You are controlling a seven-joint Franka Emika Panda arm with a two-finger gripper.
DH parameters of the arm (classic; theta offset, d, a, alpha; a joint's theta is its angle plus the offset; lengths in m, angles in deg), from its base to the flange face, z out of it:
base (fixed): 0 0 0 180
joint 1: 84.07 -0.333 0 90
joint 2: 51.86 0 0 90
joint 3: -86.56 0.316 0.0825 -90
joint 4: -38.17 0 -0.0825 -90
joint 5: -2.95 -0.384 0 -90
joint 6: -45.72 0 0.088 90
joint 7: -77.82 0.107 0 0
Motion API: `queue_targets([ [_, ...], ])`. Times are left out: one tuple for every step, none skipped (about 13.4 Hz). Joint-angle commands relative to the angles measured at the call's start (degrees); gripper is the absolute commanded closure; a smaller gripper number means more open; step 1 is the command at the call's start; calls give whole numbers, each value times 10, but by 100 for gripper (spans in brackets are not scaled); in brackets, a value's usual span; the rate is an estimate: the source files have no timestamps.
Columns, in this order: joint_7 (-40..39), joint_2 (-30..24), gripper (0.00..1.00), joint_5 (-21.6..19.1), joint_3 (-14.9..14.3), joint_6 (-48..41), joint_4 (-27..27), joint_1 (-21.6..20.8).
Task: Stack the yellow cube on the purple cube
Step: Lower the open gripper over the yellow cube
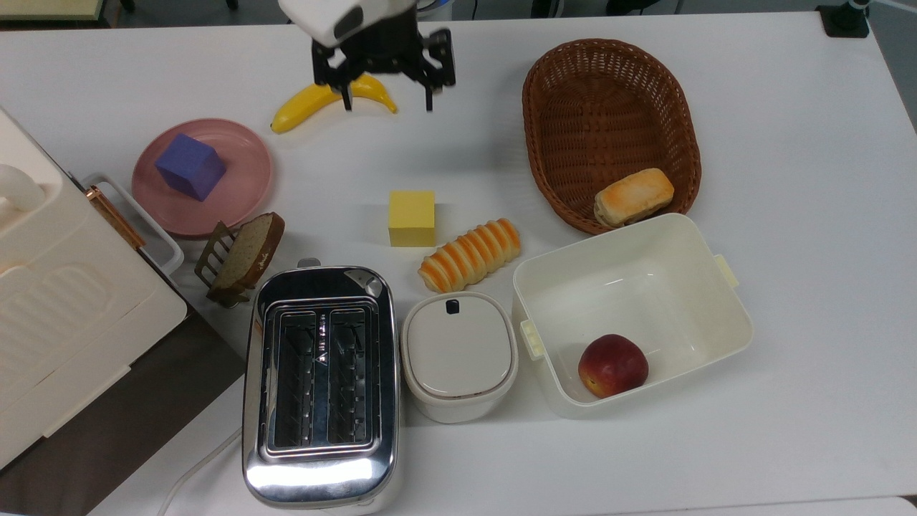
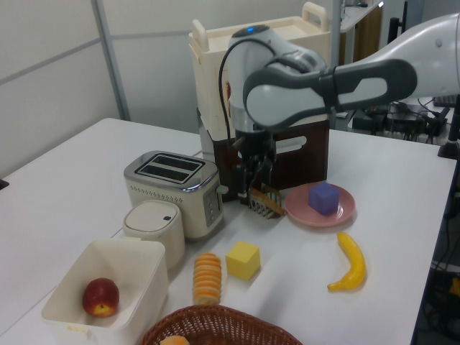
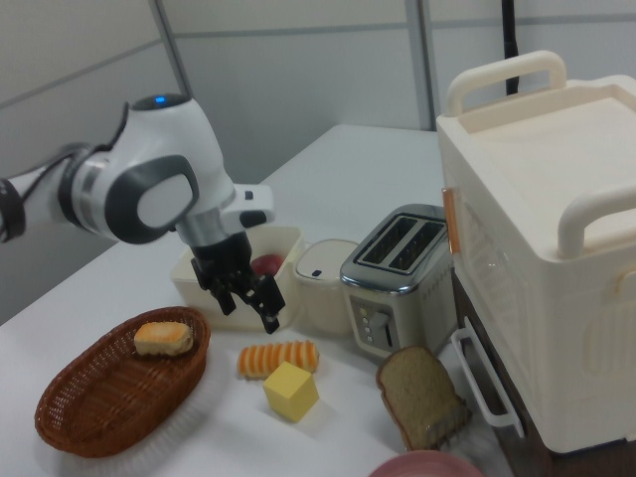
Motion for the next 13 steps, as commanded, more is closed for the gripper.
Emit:
queue_targets([
  [12,24,0,-3,4,79,32,0],
  [12,33,0,-1,6,95,36,-1],
  [12,41,0,1,6,99,36,-1],
  [12,52,0,5,7,100,36,-3],
  [12,65,0,17,13,102,36,-9],
  [13,72,0,27,17,102,36,-10],
  [17,78,0,32,19,102,36,-10],
  [21,84,0,33,19,103,35,-10],
  [22,94,0,37,20,110,33,-10],
  [23,100,0,42,21,117,32,-10],
  [26,110,0,47,27,127,32,-10],
  [26,117,0,53,27,132,32,-10],
  [26,121,0,57,28,133,32,-10],
])
